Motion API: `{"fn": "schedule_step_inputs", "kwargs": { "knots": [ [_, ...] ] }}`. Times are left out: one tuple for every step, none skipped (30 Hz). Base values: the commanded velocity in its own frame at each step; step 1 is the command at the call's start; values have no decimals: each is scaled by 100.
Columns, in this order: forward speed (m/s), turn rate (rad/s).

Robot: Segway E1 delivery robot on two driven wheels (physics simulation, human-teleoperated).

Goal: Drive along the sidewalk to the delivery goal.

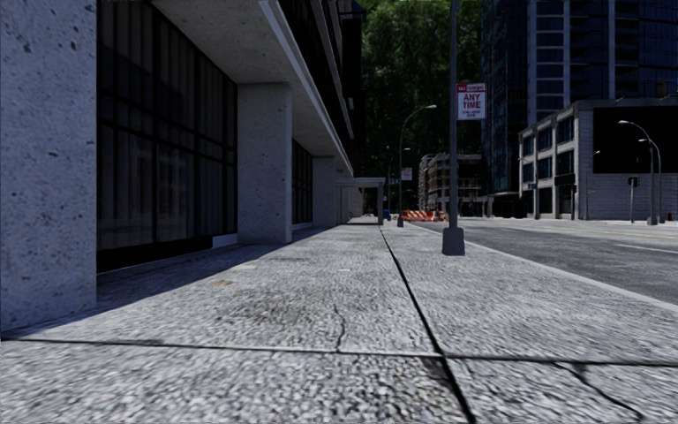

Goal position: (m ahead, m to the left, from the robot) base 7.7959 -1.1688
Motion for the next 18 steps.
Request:
{"fn": "schedule_step_inputs", "kwargs": {
  "knots": [
    [200, -24],
    [200, -24],
    [200, -24],
    [200, -24],
    [200, -24],
    [200, -24],
    [200, -24],
    [200, -24],
    [200, -24],
    [200, -24],
    [200, -24],
    [200, -24],
    [200, -24],
    [200, -24],
    [200, -24],
    [200, -24],
    [200, -25],
    [200, -26]
  ]
}}
